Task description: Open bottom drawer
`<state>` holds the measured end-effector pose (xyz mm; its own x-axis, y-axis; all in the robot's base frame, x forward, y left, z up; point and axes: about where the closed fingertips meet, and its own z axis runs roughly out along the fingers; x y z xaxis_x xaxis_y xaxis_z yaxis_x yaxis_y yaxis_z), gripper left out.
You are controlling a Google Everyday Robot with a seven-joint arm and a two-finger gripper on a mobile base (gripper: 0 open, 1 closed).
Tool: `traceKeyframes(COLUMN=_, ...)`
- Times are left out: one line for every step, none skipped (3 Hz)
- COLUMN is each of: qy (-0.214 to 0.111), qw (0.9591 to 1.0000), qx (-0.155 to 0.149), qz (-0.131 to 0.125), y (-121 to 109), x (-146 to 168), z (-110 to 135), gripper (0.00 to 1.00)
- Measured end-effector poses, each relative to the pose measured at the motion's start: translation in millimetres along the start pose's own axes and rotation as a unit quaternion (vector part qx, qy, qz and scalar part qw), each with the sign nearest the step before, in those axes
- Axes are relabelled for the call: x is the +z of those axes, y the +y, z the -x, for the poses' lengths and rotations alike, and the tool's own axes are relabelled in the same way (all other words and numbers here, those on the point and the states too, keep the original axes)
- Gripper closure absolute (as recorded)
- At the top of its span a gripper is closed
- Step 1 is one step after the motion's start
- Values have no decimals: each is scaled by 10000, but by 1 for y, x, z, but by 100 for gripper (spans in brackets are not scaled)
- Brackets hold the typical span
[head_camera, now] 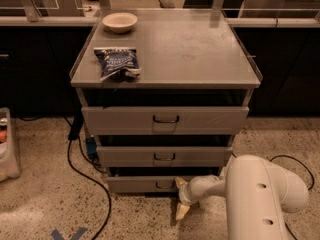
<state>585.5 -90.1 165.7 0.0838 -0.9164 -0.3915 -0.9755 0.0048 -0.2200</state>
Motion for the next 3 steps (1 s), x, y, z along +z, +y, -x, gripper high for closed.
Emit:
traceKeyframes(qy=-21, qw=10000, qx=0, qz=-44, y=2, x=0, z=2, gripper=0)
traceKeyframes(qy=-31, qw=9997, qx=-104, qz=-220, y=-9, x=-1, z=6, gripper=0)
traceKeyframes(qy=-35, qw=9990, qx=-257, qz=-375, y=-26, x=0, z=11, gripper=0)
